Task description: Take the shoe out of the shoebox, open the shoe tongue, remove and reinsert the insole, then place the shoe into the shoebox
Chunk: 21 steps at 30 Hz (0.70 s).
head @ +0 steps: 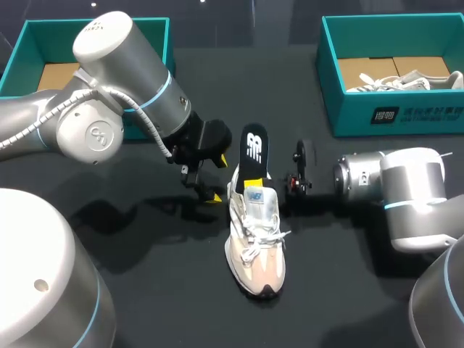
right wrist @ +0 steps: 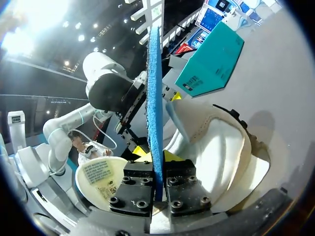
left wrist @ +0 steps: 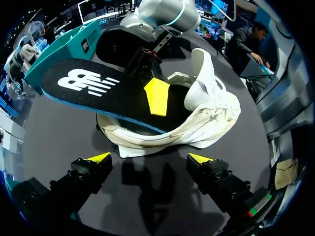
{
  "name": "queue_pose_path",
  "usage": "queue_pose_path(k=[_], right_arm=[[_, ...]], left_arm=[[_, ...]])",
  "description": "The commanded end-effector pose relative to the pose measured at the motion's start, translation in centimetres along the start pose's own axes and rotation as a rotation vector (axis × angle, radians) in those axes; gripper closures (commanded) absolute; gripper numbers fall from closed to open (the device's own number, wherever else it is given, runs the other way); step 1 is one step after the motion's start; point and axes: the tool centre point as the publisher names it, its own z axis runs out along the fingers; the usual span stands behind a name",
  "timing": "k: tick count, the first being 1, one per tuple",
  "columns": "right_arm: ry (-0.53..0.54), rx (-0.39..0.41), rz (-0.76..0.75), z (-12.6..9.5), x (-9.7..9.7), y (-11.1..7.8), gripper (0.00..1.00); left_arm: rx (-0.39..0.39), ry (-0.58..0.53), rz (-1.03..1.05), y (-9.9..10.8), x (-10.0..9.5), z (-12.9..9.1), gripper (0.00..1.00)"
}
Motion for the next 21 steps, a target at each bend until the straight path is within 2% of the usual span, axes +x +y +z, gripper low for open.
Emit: queue_pose_path(k=[1, 4, 6, 12, 21], right_arm=[[0.002, 0.008, 0.002, 0.4, 0.2, -1.3, 1.00], [0.001, 0.006, -0.022, 0.7, 0.8, -0.9, 1.00], [0.000, 0.012, -0.050, 0.8, 1.4, -0.4, 0.88], [-0.011, 0.037, -0.124, 0.7, 2.7, 1.6, 0.68], [-0.025, 0.066, -0.198, 0.5, 2.9, 4.2, 0.71]], left_arm=[[-0.002, 0.000, 0.001, 0.0, 0.0, 0.0, 0.00], [-0.002, 0.000, 0.001, 0.0, 0.0, 0.0, 0.00], [-0.002, 0.000, 0.001, 0.0, 0.0, 0.0, 0.00], [-0.002, 0.000, 0.001, 0.0, 0.0, 0.0, 0.00], [-0.002, 0.000, 0.001, 0.0, 0.0, 0.0, 0.00]])
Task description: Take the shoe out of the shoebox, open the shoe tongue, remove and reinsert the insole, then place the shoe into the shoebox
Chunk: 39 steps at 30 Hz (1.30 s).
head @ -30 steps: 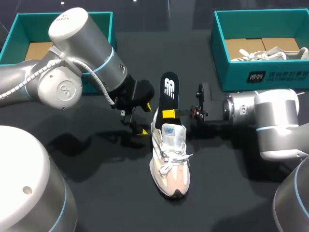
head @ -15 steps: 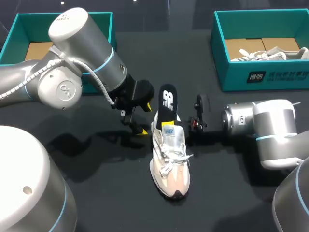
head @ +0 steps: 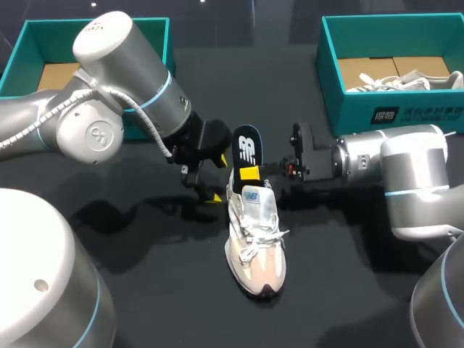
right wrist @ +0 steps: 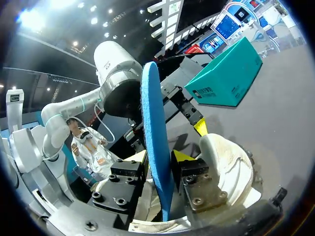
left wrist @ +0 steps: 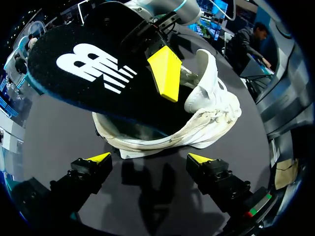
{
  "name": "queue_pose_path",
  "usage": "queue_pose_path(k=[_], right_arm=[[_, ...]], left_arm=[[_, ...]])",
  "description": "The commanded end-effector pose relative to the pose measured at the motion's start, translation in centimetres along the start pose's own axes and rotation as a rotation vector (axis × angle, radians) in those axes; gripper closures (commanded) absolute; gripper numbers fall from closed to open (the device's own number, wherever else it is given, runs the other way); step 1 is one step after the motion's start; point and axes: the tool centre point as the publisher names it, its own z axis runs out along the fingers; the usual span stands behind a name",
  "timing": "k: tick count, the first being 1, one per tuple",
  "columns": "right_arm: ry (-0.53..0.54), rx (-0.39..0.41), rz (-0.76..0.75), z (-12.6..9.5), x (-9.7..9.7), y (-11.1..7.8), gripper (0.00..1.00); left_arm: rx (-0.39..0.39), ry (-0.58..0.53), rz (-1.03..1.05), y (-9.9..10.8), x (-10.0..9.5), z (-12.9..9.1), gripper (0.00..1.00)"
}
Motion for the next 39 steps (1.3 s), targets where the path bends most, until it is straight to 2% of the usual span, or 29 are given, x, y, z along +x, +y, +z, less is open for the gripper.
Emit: queue_pose_path(k=[1, 3, 4, 5, 8, 14, 21, 26, 28, 30, 34, 39], right_arm=[[-0.003, 0.018, -0.009, -0.2, 0.0, 1.2, 0.73], [0.001, 0.021, -0.010, -0.2, -0.4, 1.5, 0.77], [0.005, 0.021, -0.007, -0.2, -0.7, 1.6, 0.85], [0.009, 0.021, -0.001, -0.2, -0.9, 1.6, 1.00], [0.025, 0.016, 0.032, -0.3, -1.8, 1.0, 1.00], [0.056, -0.009, 0.125, -0.5, -2.8, -1.7, 1.00], [0.065, -0.015, 0.185, -0.3, -2.0, -4.3, 1.00], [0.060, -0.005, 0.161, 0.0, -1.0, -4.0, 1.00], [0.056, -0.005, 0.133, 0.0, -0.6, -3.4, 0.83], [0.052, 0.005, 0.102, 0.0, -0.2, -2.7, 0.71], [0.044, 0.031, 0.048, -0.1, 0.5, -1.2, 0.67], [0.038, 0.047, 0.012, -0.1, 0.2, 0.3, 0.69]], left_arm=[[-0.002, 0.000, 0.001, 0.0, 0.0, 0.0, 0.00], [-0.002, 0.000, 0.001, 0.0, 0.0, 0.0, 0.00], [-0.002, 0.000, 0.001, 0.0, 0.0, 0.0, 0.00], [-0.002, 0.000, 0.001, 0.0, 0.0, 0.0, 0.00], [-0.002, 0.000, 0.001, 0.0, 0.0, 0.0, 0.00], [-0.002, 0.000, 0.001, 0.0, 0.0, 0.0, 0.00], [-0.002, 0.000, 0.001, 0.0, 0.0, 0.0, 0.00], [-0.002, 0.000, 0.001, 0.0, 0.0, 0.0, 0.00], [-0.002, 0.000, 0.001, 0.0, 0.0, 0.0, 0.00], [-0.002, 0.000, 0.001, 0.0, 0.0, 0.0, 0.00], [-0.002, 0.000, 0.001, 0.0, 0.0, 0.0, 0.00], [-0.002, 0.000, 0.001, 0.0, 0.0, 0.0, 0.00]])
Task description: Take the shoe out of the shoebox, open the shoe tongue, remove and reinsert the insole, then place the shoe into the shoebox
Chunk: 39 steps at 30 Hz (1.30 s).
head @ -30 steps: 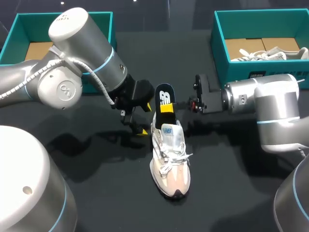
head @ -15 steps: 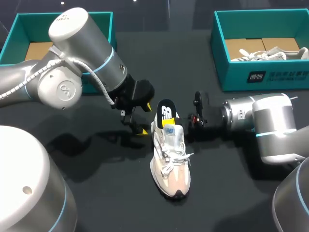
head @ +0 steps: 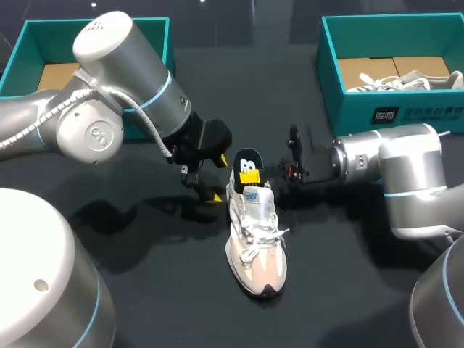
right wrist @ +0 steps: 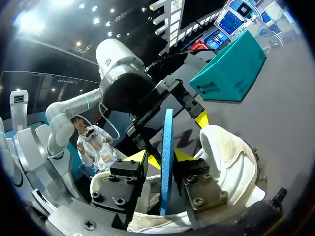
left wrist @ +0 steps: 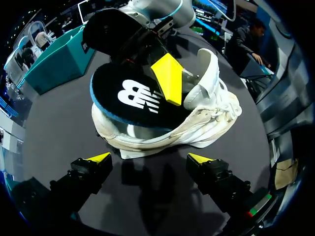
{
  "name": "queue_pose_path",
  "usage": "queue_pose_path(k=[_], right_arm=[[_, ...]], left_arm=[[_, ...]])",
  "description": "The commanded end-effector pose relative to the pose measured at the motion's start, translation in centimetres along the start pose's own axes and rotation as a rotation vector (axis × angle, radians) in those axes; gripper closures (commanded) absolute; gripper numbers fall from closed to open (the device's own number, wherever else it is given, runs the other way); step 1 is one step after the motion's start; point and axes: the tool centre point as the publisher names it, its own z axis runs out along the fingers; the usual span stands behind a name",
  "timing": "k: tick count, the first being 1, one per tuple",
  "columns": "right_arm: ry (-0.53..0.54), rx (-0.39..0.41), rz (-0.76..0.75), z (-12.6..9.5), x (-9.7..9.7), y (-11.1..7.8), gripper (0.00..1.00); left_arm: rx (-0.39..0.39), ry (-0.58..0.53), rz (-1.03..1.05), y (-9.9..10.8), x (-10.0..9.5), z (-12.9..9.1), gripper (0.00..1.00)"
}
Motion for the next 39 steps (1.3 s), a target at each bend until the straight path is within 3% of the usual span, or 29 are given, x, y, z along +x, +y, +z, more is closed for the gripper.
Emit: queue_pose_path(k=[1, 3, 5, 11, 17, 23, 24, 27, 34, 37, 39], right_arm=[[-0.018, 0.024, -0.004, -0.2, 0.2, 1.2, 0.71], [-0.018, 0.028, -0.004, -0.3, -0.3, 1.5, 0.79], [-0.011, 0.026, 0.009, -0.4, -1.0, 1.5, 1.00], [-0.001, 0.010, 0.096, -0.7, -2.4, -0.4, 1.00], [0.017, 0.005, 0.150, -0.5, -1.8, -2.9, 1.00], [0.006, 0.017, 0.105, 0.1, -0.4, -2.3, 1.00], [0.004, 0.019, 0.090, 0.1, -0.2, -1.9, 0.96], [-0.002, 0.032, 0.052, 0.3, 0.4, -1.0, 0.67], [-0.021, 0.063, 0.005, 0.1, 0.3, 0.8, 0.61], [-0.029, 0.069, 0.005, -0.1, -0.4, 1.3, 0.69], [-0.032, 0.068, 0.017, -0.2, -1.0, 1.4, 0.91]], left_arm=[[-0.002, 0.000, 0.001, 0.0, 0.0, 0.0, 0.00], [-0.002, 0.000, 0.001, 0.0, 0.0, 0.0, 0.00], [-0.002, 0.000, 0.001, 0.0, 0.0, 0.0, 0.00], [-0.002, 0.000, 0.001, 0.0, 0.0, 0.0, 0.00], [-0.002, 0.000, 0.001, 0.0, 0.0, 0.0, 0.00], [-0.002, 0.000, 0.001, 0.0, 0.0, 0.0, 0.00], [-0.002, 0.000, 0.001, 0.0, 0.0, 0.0, 0.00], [-0.002, 0.000, 0.001, 0.0, 0.0, 0.0, 0.00], [-0.002, 0.000, 0.001, 0.0, 0.0, 0.0, 0.00], [-0.002, 0.000, 0.001, 0.0, 0.0, 0.0, 0.00], [-0.002, 0.000, 0.001, 0.0, 0.0, 0.0, 0.00]])
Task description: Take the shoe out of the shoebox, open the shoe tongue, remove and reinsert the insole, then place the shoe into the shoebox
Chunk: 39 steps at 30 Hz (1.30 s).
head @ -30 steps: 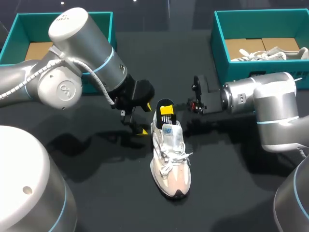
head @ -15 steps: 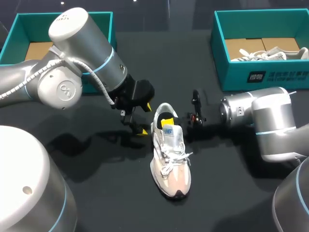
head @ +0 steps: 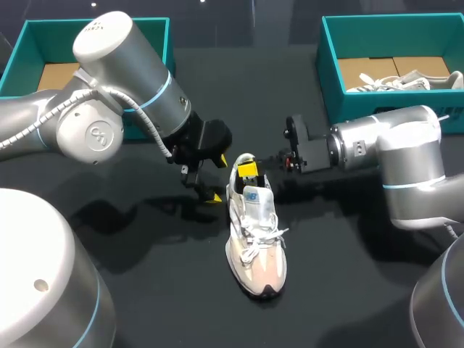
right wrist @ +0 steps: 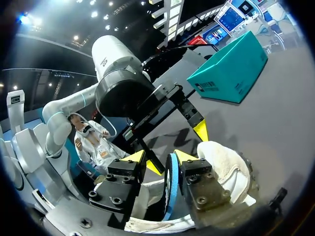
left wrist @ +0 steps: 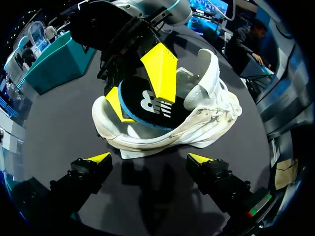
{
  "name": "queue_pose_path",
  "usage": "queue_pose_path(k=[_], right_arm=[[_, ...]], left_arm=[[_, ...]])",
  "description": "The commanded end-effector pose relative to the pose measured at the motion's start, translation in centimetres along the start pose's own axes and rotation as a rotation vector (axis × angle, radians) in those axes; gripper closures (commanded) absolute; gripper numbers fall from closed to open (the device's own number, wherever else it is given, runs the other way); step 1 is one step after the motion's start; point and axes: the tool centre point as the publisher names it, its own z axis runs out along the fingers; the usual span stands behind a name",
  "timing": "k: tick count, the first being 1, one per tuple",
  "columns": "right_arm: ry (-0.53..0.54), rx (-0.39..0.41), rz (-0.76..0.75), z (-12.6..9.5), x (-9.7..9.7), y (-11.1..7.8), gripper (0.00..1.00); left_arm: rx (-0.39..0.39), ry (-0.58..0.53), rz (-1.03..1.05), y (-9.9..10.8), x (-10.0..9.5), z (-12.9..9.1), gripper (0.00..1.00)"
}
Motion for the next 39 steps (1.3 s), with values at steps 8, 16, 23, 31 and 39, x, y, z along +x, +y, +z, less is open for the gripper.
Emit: queue_pose_path(k=[8, 16, 23, 31, 39], right_arm=[[0.004, -0.002, 0.091, 0.1, -1.7, -2.0, 1.00], [-0.007, -0.029, 0.077, -0.4, -0.1, -2.2, 0.94], [-0.046, 0.009, 0.022, -1.4, 1.4, -0.2, 0.60], [-0.105, 0.023, 0.059, -3.5, 0.4, 0.4, 0.60], [-0.200, 0.029, 0.149, -6.3, -0.6, 0.1, 0.60]], left_arm=[[-0.002, 0.000, 0.001, 0.0, 0.0, 0.0, 0.00], [-0.002, 0.000, 0.001, 0.0, 0.0, 0.0, 0.00], [0.000, 0.014, 0.037, 0.0, 0.1, -1.2, 0.00], [-0.013, 0.030, 0.053, 1.2, 0.3, -2.6, 0.00], [-0.043, 0.063, 0.105, 2.8, 0.1, -4.7, 0.00]])
